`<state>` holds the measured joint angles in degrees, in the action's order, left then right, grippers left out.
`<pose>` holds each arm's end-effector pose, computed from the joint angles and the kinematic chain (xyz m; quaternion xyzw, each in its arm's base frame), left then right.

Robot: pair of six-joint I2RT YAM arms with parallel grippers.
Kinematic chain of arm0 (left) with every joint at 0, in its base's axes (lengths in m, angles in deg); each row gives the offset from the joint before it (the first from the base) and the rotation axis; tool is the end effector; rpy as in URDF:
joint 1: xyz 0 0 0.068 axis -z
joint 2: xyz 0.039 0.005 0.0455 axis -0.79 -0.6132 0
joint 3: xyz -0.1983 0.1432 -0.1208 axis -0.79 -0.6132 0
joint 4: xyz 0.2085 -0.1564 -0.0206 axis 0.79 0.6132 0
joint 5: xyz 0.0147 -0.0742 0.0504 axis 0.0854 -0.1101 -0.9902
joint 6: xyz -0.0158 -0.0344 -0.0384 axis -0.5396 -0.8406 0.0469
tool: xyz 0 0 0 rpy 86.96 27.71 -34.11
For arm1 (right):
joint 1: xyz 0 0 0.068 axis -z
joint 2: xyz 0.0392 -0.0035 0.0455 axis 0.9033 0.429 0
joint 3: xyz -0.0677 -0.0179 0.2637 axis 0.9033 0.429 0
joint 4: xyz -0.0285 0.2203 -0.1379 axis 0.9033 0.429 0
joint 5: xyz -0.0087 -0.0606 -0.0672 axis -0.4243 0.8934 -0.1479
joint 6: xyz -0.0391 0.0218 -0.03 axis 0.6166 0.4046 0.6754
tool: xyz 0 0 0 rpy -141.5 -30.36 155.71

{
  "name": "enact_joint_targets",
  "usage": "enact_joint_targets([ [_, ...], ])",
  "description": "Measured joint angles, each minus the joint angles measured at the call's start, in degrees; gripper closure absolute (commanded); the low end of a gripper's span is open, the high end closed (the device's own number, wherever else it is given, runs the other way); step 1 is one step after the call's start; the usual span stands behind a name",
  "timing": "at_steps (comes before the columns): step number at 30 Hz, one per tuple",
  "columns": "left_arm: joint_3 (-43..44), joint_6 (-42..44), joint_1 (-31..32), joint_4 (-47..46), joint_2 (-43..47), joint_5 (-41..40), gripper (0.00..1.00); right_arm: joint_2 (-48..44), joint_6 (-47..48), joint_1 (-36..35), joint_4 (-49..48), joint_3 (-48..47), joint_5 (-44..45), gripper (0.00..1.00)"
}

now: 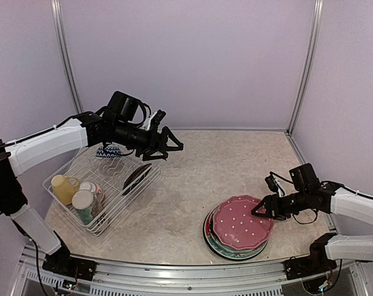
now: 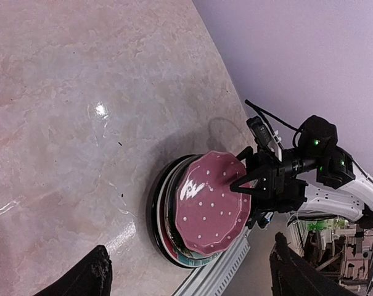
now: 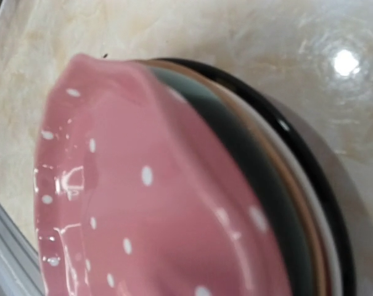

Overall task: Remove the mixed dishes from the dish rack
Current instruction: Place the plate with another plate, then grab the plate from the dish rack.

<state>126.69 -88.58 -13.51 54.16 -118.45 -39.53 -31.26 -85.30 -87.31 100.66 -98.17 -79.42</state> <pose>0.2695 -0.2392 0.3288 0.1528 0.8605 -0.4428 0.2001 0.1548 0.0855 0.1739 -0.0277 0.9137 0.3743 0.1557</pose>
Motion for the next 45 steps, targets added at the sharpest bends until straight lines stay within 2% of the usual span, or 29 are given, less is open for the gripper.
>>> enact_joint_targets([
  [7, 0.0, 1.2, -0.2, 1.8, 0.0, -1.6, 0.13, -0.1, 1.2, 0.0, 3.8, -2.9, 2.9, 0.25],
  [18, -0.7, 3.5, -3.2, 8.8, 3.6, -9.2, 0.12, 0.7, 1.7, -0.2, 5.0, -4.7, 8.9, 0.24],
  [23, -1.7, 4.1, -4.3, 13.2, 5.8, -13.9, 0.13, 3.0, 1.7, -3.0, 3.6, -5.1, 8.9, 0.25],
  [30, -2.0, 4.9, -4.5, 18.9, 5.3, -19.6, 0.22, 4.8, 1.9, -5.6, 2.6, -5.5, 10.3, 0.22],
  [34, -1.8, 5.6, -4.4, 21.4, 3.4, -22.8, 0.26, 2.4, 1.1, -5.9, 3.1, -5.8, 13.4, 0.16],
  [40, 1.3, 7.1, -2.5, 26.1, -2.2, -30.2, 0.32, -2.4, -0.1, -6.0, 4.0, -6.9, 18.5, 0.15],
  [45, 4.9, 8.2, 0.6, 29.6, -6.3, -38.1, 0.44, -3.4, -0.7, -6.0, 4.0, -7.0, 19.9, 0.15],
])
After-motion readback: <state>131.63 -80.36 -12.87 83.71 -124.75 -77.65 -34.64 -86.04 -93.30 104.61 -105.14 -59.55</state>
